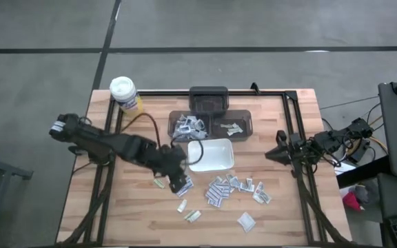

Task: Pick & Place First Aid Supplies
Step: Put the ointment pack into the top black bin

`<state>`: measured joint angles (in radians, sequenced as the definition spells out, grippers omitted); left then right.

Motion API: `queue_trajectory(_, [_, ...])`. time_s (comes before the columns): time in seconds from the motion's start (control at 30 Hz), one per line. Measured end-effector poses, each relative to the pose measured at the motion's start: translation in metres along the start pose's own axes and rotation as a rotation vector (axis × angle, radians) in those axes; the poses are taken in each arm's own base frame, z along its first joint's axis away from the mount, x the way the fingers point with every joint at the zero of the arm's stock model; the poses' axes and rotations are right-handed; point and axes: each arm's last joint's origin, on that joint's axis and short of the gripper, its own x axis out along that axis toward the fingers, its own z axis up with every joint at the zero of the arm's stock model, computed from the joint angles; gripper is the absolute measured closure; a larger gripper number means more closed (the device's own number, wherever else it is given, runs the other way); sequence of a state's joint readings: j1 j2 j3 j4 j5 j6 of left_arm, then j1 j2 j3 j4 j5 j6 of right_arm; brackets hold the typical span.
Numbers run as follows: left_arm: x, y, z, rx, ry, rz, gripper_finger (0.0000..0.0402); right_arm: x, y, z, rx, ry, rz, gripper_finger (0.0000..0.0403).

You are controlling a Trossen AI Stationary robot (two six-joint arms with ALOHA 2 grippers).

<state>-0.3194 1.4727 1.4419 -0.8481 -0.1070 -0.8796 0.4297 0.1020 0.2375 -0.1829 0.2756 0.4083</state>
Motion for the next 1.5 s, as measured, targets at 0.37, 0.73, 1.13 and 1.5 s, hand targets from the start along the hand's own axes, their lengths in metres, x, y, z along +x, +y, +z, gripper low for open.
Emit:
queue_trajectory(0.37, [0.046,-0.017,-0.051,0.101,-0.342,-0.200,0.0284,0.001,0.002,0.000,0.003,0.023,0.045,0.0351])
queue_trajectory(0.73, [0.062,0.021,-0.086,0.121,-0.432,-0.318,0.0284,0.022,0.026,0.023,-0.007,0.174,0.149,0.0351])
queue_trajectory(1.13, [0.015,0.070,-0.104,0.228,-0.558,-0.405,0.0284,0.064,0.059,0.027,0.060,0.734,-0.078,0.0351])
queue_trajectory(1.5, [0.004,0.105,-0.125,0.301,-0.541,-0.491,0.0284,0.094,0.069,0.009,0.312,1.012,-0.268,0.0351])
